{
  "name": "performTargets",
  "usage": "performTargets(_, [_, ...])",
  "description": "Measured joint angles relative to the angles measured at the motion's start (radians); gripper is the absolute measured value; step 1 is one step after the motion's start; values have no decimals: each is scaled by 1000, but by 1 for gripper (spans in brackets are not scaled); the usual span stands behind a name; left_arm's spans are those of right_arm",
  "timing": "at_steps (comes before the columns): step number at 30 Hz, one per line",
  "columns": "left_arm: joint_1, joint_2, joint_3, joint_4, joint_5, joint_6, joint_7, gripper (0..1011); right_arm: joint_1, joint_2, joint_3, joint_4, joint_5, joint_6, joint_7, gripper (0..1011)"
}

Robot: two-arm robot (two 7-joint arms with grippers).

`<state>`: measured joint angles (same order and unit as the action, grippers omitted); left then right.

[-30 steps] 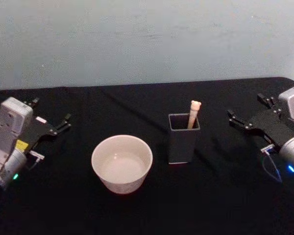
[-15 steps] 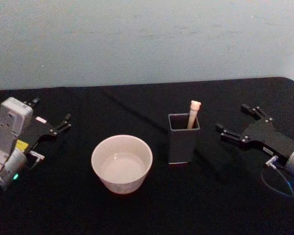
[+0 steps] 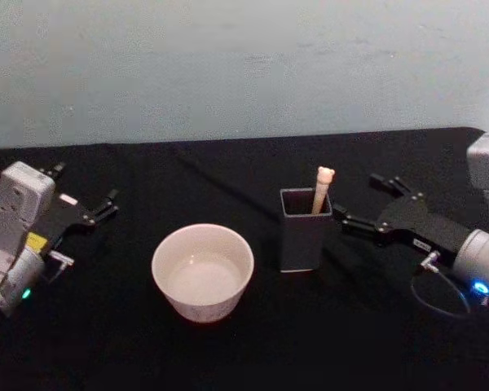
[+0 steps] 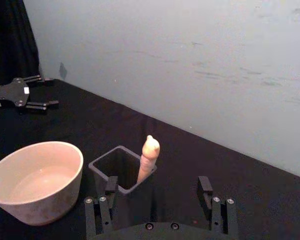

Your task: Pick up the stirring spoon with one hand, stir inside the cup, then place it back in its original position.

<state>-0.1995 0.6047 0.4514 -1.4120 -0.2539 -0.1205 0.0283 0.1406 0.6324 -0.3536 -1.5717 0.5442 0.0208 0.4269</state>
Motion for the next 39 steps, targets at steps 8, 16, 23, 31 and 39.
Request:
performTargets(8, [0,0,0,0,0,0,0,1001,64,-52,-21,62,-27,16,37,1002])
performTargets(16, [0,0,0,0,0,0,0,1001,105,-92,-26,109,-48,25,50,1002])
performTargets(23, [0,0,0,0,0,0,0,1001,139,-123,-29,150,-61,34,55,1002])
performTargets(31, [0,0,0,0,0,0,0,1001,159,-141,-29,176,-66,40,62,1002])
performTargets(39, [0,0,0,0,0,0,0,1001,164,-147,-27,179,-66,52,66,1002])
